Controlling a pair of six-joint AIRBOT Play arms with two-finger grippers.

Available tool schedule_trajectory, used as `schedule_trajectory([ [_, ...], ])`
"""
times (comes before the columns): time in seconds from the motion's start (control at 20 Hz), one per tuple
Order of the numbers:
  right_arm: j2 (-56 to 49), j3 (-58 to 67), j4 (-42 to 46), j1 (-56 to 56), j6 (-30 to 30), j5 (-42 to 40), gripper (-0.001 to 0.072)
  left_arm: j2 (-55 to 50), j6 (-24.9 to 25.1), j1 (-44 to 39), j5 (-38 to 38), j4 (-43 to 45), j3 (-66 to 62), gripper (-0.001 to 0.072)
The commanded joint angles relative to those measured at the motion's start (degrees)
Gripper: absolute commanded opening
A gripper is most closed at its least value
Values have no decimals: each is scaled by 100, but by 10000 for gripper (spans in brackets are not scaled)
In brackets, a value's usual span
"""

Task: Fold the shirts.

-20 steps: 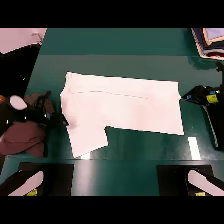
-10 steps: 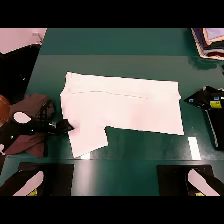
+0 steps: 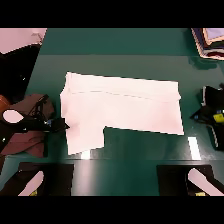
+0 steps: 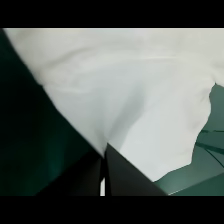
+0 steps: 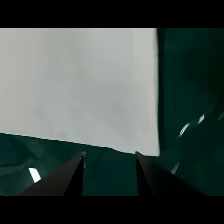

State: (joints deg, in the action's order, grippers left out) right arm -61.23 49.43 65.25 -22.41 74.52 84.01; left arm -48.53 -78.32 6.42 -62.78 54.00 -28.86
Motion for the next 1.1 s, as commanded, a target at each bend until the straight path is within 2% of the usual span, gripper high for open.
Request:
schedule_trajectory([
  [0.0, -426, -772, 125, -737, 57, 57, 390, 396, -116, 4, -302, 302, -79, 28],
  [0.25, -1104, -1261, -549, -815, -66, -629, 388, 396, -116, 4, -321, 302, -79, 28],
  [0.45, -1290, -1261, -682, -254, -63, -837, 379, 396, -116, 4, -260, 297, -79, 28],
  [0.5, -1294, -1261, -671, -87, -66, -892, 344, 396, -116, 4, -332, 302, -79, 28],
  [0.6, -1191, -1261, -654, 199, -70, -955, 120, 398, -122, 4, -741, 380, -96, 27],
  [0.7, -894, -1261, -647, 317, -186, -935, 15, 581, -260, 4, -1147, 649, -177, 25],
  [0.9, 269, -1261, 234, 310, -186, -254, 14, 1790, -831, 4, -2197, 1161, -175, 25],
  [1.05, 1327, -1261, 909, 240, 17, 599, 12, 2470, -1329, 4, -2940, 752, -175, 26],
])
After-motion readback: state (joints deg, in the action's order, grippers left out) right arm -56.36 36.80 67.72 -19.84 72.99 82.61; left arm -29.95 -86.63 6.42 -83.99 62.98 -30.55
